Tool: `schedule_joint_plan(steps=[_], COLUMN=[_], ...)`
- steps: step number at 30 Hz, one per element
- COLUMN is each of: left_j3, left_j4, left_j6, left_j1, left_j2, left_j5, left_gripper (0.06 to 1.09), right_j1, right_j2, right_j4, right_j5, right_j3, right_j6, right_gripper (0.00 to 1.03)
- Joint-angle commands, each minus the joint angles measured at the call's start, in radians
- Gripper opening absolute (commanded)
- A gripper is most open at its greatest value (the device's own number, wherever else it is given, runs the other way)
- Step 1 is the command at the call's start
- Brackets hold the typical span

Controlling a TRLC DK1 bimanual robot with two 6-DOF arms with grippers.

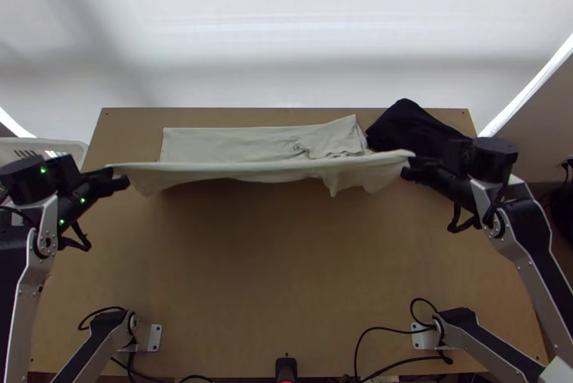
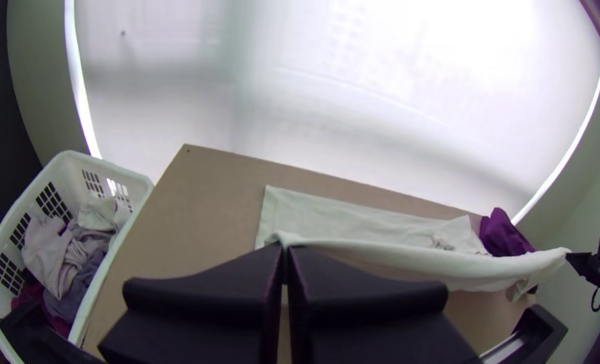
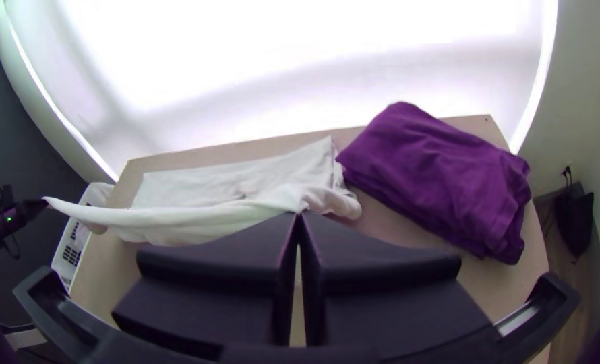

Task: Fold the t-shirt

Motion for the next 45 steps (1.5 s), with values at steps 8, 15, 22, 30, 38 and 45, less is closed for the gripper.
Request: schedule_joint_plan(steps=[8,15,22,30,38,45], left_j3=[0.287,0.517,0.696,0.765,0.741,0.728], left_j4=[0.116,0.221,0.257,0.24,0.209,0.106], left_j6=[-0.044,-0.133,-0.193,-0.192,-0.202,-0.245], left_j1=[0.047,0.068,0.097,0.134,0.14,0.13], left_j2=[0.19,0.267,0.261,0.118,-0.106,-0.178], left_j5=[-0.01,-0.042,-0.046,-0.046,-0.051,-0.049], left_gripper=[0.1,0.09,0.09,0.09,0.09,0.09], right_j1=[-0.031,-0.031,-0.026,-0.031,-0.017,0.032], right_j2=[0.177,0.244,0.244,0.045,-0.243,-0.326], right_j4=[0.121,0.199,0.19,0.167,0.03,-0.108], right_j5=[0.034,0.081,0.11,0.11,0.089,0.087], right_j3=[0.326,0.552,0.793,0.828,0.728,0.773], right_j6=[-0.034,-0.034,-0.022,-0.034,-0.067,-0.067], right_gripper=[0.03,0.03,0.03,0.03,0.03,0.03])
